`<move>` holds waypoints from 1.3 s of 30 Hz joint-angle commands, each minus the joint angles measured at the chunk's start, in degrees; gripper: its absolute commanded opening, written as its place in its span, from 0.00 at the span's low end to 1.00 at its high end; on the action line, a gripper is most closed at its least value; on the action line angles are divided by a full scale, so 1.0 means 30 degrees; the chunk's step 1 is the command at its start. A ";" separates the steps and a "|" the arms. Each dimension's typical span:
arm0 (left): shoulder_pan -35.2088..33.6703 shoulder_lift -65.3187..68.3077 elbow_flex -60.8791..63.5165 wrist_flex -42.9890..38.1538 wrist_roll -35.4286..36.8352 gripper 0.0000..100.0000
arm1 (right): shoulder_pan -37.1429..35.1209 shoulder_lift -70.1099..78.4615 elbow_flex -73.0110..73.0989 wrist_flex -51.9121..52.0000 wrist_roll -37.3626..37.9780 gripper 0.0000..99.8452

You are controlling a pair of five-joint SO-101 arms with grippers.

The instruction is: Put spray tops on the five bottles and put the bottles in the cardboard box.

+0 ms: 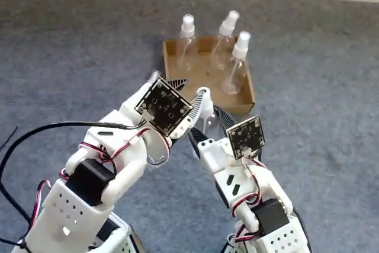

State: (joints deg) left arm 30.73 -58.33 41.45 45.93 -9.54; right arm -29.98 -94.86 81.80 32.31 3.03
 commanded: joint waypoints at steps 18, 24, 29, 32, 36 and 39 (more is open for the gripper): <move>-0.7927 -0.2886 0.3092 0.3253 0.1084 0.12 | 0.0337 1.5780 -1.4374 -0.0747 0.0733 0.00; -0.6403 -0.5905 0.7780 0.0879 0.1143 0.22 | -0.0161 2.2784 -2.0117 -0.0630 -0.0381 0.00; -0.6081 -0.6608 0.8864 -0.0615 0.1143 0.23 | -0.2066 2.5714 -2.2110 -0.0601 -0.1377 0.00; -0.6374 -0.6608 0.9568 -0.1700 0.1143 0.23 | -0.2886 2.5919 -2.2139 -0.0601 -0.1407 0.00; -0.7341 -0.6608 1.0740 -0.3604 0.1055 0.23 | -0.3150 2.5919 -2.2286 0.1275 -0.1407 0.00; -0.8454 -0.6608 1.1267 -0.4484 0.1055 0.23 | -0.3121 2.5392 -2.2637 0.3385 -0.1407 0.00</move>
State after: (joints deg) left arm 9.36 -77.49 74.51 37.05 -6.81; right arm -38.77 -16.53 18.86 35.56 -0.57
